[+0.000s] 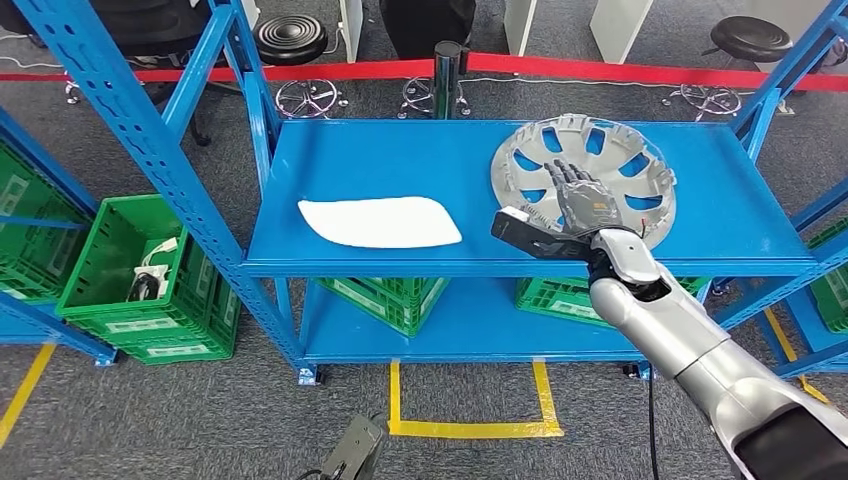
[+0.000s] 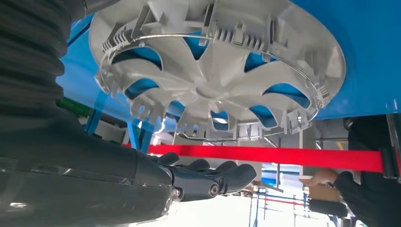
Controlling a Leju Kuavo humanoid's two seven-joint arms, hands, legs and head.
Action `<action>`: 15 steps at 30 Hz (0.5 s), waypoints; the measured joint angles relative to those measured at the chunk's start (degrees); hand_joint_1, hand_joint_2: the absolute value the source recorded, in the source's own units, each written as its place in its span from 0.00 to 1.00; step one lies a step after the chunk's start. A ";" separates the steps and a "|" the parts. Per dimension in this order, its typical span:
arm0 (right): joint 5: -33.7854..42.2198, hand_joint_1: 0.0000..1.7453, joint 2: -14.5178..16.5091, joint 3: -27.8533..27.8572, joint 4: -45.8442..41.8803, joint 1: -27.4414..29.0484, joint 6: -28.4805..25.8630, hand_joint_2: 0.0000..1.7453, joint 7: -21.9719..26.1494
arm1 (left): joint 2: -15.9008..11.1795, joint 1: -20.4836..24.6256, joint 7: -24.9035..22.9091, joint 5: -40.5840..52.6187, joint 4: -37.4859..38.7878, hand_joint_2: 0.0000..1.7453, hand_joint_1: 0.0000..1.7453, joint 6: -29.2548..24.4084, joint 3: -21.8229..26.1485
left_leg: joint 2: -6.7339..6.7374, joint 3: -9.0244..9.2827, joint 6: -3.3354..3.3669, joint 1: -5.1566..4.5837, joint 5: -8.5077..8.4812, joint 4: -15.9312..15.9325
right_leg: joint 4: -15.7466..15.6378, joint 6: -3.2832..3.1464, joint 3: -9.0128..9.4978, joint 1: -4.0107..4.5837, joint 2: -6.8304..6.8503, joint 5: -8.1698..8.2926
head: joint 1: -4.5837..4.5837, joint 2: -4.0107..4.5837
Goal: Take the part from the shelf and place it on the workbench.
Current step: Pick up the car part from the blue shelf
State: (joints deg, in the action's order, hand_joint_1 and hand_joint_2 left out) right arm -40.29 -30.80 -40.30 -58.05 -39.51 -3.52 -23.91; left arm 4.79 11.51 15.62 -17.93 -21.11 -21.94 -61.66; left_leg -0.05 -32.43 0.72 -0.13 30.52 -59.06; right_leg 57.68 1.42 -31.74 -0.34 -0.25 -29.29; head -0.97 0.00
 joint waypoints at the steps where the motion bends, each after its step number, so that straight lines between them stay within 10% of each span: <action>1: 0.76 0.00 -0.22 0.17 0.33 0.37 -0.67 1.00 -0.35 | -0.07 -0.15 -0.05 0.07 0.00 0.00 0.00 0.08 0.00 | -0.11 0.01 0.00 0.01 0.00 0.00 | -0.04 0.01 0.04 0.01 0.06 -0.01 | 0.01 0.00; 15: 5.99 0.00 -4.96 6.43 8.50 8.62 -7.15 1.00 -0.69 | -0.99 -2.42 0.40 -0.68 -0.40 0.00 0.00 -0.07 -0.04 | -0.62 -0.01 0.01 -0.01 -0.01 0.00 | -0.22 0.15 0.27 -0.02 0.48 -0.11 | -0.02 0.00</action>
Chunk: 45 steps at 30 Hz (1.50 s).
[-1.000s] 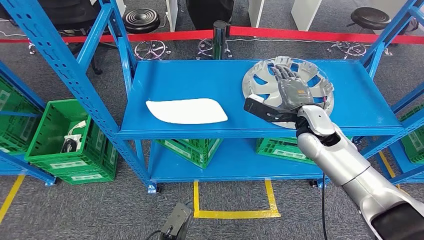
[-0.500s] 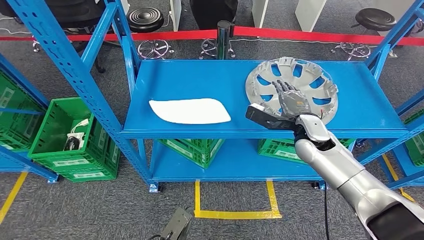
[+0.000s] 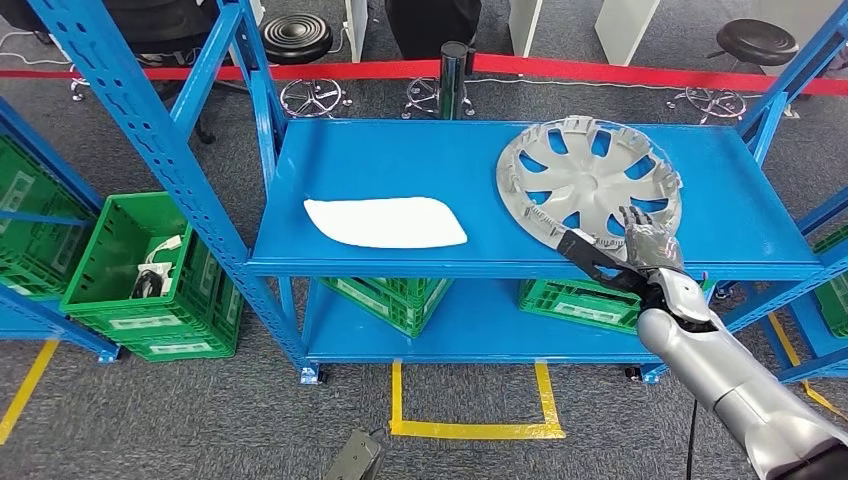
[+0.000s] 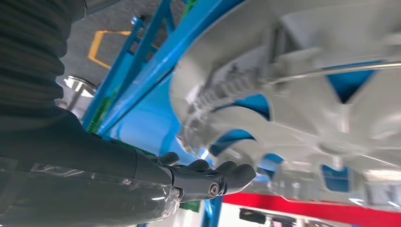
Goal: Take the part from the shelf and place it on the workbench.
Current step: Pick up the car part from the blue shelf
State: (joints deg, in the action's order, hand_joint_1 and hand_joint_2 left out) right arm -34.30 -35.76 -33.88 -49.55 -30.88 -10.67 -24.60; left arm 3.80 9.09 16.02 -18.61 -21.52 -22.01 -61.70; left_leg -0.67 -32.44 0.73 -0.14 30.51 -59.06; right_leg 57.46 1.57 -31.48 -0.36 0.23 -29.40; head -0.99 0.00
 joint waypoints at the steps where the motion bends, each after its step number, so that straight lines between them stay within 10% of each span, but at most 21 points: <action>1: 0.03 0.00 -0.11 0.26 0.27 0.23 -0.03 1.00 0.01 | -0.04 -0.06 0.04 0.00 -0.08 0.00 0.00 0.00 0.00 | 0.06 0.00 0.00 0.00 0.00 0.00 | 0.00 0.00 0.00 0.00 -0.01 0.00 | 0.00 0.00; 26: -4.76 0.00 -0.20 2.86 1.62 4.27 1.71 1.00 2.99 | -0.41 -0.65 2.55 -1.54 -0.78 0.00 0.00 0.43 -0.16 | 0.94 0.06 0.04 0.00 0.02 0.02 | 0.02 0.00 0.02 0.01 -0.31 0.03 | -0.02 0.00; 45: -10.12 0.00 6.98 -1.71 -5.51 -2.08 6.14 1.00 4.21 | -0.15 0.22 2.64 -0.93 -0.78 0.00 0.00 1.44 -0.39 | 1.88 0.40 0.05 0.01 0.05 0.18 | 0.04 -0.11 0.03 0.01 -1.14 0.16 | -0.02 0.00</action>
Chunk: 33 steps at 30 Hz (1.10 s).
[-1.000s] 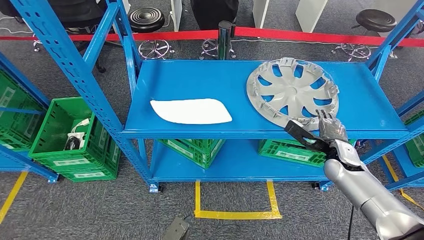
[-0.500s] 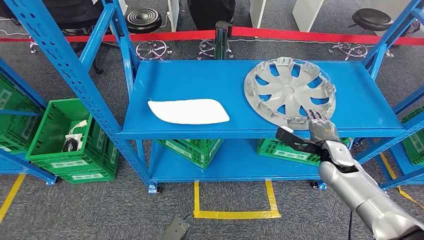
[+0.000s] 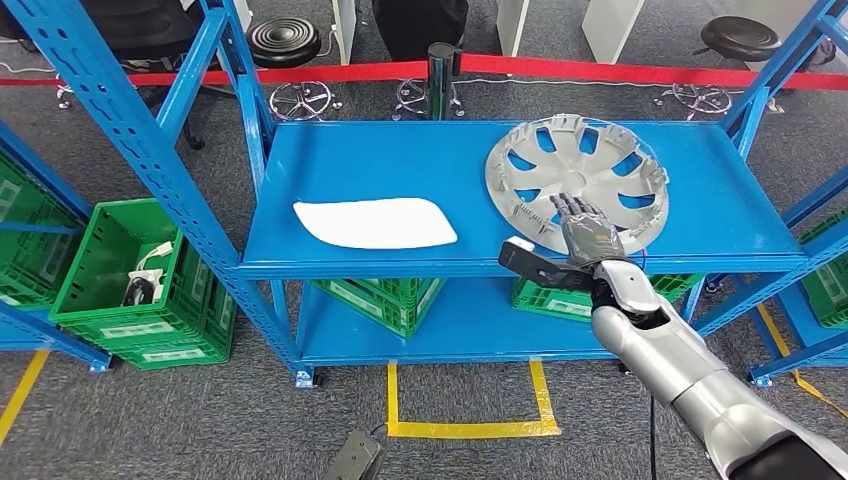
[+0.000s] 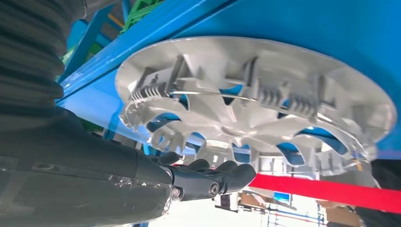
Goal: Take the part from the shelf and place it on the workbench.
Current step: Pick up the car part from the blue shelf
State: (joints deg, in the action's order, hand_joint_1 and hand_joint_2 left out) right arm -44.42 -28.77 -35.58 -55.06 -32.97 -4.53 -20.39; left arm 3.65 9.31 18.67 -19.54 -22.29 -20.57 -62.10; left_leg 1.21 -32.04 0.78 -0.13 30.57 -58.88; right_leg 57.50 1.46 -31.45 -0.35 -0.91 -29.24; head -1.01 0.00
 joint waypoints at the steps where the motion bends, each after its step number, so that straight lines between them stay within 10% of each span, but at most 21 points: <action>1: 0.02 0.00 0.12 -0.11 -0.02 -0.14 0.04 1.00 0.00 | 0.00 0.00 0.02 0.00 0.00 0.00 0.00 0.00 0.00 | -0.06 0.00 0.00 0.00 0.00 0.00 | 0.00 0.00 0.00 0.00 0.02 0.00 | 0.00 0.00; 33: 7.05 0.00 -8.91 4.84 4.03 6.03 -1.01 1.00 -4.55 | -1.56 -0.68 0.18 -0.85 0.00 0.00 0.00 -0.48 0.00 | -1.57 -0.04 -0.01 -0.03 -0.04 -0.03 | -0.07 0.11 0.23 -0.02 1.00 -0.15 | -0.01 0.00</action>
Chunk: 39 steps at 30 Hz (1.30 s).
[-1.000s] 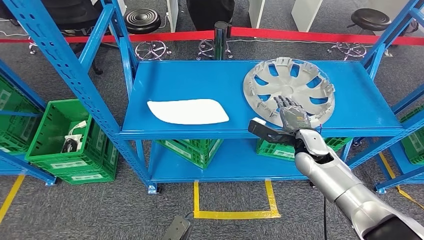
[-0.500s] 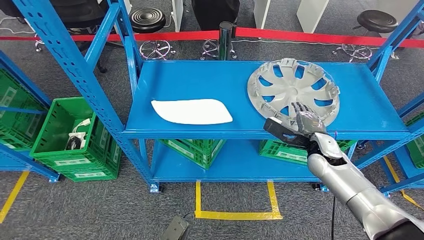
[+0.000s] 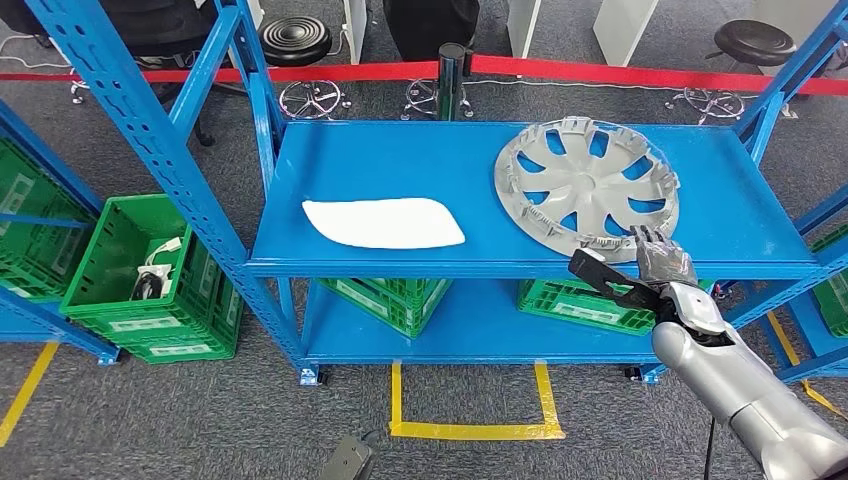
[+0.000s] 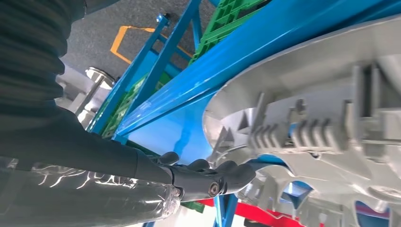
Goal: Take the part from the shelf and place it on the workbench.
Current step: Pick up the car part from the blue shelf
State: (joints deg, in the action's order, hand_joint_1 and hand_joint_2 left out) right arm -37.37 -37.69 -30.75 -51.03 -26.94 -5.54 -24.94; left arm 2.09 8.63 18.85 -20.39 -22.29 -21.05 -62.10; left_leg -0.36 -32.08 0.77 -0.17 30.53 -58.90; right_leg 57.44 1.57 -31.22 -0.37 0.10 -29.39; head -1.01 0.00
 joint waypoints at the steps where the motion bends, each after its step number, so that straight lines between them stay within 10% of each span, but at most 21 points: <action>1: 0.01 0.00 -0.10 0.08 0.05 0.11 -0.01 1.00 -0.01 | -0.01 -0.01 0.01 -0.01 -0.01 0.00 0.00 0.00 0.00 | 0.05 0.01 0.00 0.00 0.00 0.00 | 0.00 0.00 0.00 0.00 0.00 0.00 | 0.00 0.00; 19: -1.38 0.00 -2.76 3.33 -2.97 6.67 -0.86 1.00 -0.11 | -0.02 -0.54 1.24 -1.23 -0.02 0.00 0.00 0.01 0.00 | 0.54 0.02 0.02 -0.01 0.01 0.02 | 0.01 0.00 0.00 0.00 -0.16 0.01 | 0.01 0.00; 39: -8.79 0.00 2.81 0.79 -12.86 -1.94 0.01 1.00 2.76 | 0.51 0.21 0.78 -0.32 -0.35 0.00 0.00 0.99 -0.05 | 1.63 0.27 0.01 0.00 0.03 0.19 | 0.02 -0.11 -0.02 0.00 -0.97 0.14 | 0.01 0.00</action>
State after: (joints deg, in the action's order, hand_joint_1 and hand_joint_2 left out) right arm -46.16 -34.87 -29.96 -63.89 -28.88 -5.52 -22.18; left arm 2.60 8.84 19.63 -20.71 -22.64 -20.06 -62.14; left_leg 1.27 -31.81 0.78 -0.17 30.56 -58.72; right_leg 57.46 1.46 -31.24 -0.37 -0.87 -29.25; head -1.01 0.00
